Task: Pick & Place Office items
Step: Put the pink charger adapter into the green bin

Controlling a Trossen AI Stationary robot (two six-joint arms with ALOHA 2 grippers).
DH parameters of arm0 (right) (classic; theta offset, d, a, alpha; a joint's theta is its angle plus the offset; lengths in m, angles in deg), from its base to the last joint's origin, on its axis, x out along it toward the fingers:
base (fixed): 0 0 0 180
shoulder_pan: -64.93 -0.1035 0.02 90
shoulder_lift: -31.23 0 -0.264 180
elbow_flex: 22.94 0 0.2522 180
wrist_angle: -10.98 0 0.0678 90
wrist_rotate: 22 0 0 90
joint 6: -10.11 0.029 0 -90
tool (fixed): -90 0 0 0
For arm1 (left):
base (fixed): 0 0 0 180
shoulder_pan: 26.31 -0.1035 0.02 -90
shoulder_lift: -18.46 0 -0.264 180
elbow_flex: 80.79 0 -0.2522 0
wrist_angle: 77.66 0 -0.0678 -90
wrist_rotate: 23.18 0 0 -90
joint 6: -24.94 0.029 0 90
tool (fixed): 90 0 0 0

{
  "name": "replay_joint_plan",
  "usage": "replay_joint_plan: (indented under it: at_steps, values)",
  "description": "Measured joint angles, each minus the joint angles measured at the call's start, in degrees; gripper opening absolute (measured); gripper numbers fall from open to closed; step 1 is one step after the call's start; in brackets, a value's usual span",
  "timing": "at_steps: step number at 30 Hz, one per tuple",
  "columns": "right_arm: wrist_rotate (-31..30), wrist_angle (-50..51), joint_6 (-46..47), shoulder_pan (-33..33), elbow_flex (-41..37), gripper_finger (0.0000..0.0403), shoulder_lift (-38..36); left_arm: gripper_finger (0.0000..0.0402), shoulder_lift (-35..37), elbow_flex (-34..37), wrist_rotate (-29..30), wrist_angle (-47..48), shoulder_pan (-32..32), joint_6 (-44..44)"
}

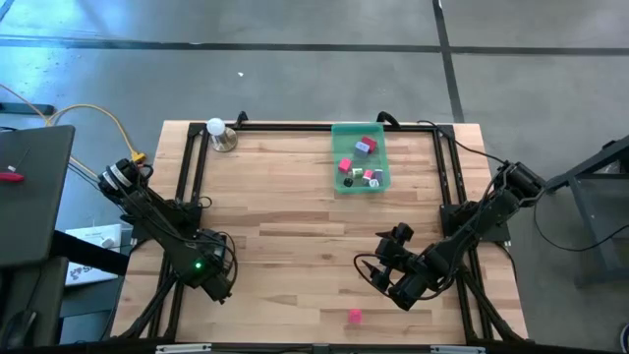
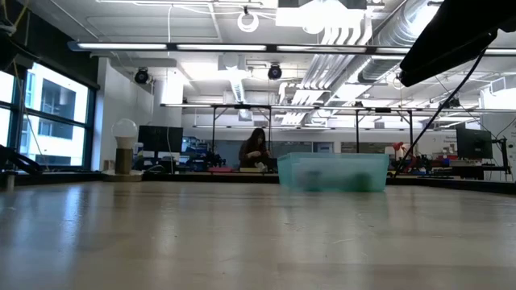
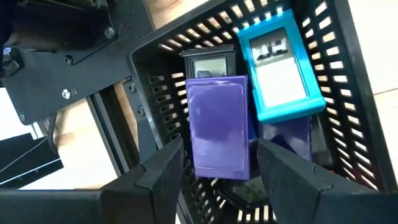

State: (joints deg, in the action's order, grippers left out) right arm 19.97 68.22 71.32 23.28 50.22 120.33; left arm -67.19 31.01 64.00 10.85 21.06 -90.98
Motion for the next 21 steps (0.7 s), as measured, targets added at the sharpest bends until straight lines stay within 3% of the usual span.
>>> replay_joint_plan:
  at_steps: [14, 17, 21]
  values:
    - [0.0, 0.0, -0.9, 0.0, 0.0, 0.0395, 0.0, 0.02, 3.7, -1.3, -7.1, 3.8, -2.2, 4.9]
    - [0.0, 0.0, -1.0, 0.0, 0.0, 0.0395, 0.0, 0.0201, 5.3, -3.5, -3.9, 4.5, -2.4, 5.1]
    - [0.1, 0.0, -0.9, 0.0, 0.0, 0.0395, 0.0, 0.0201, 6.5, -8.3, 4.6, 4.7, -2.4, 6.7]
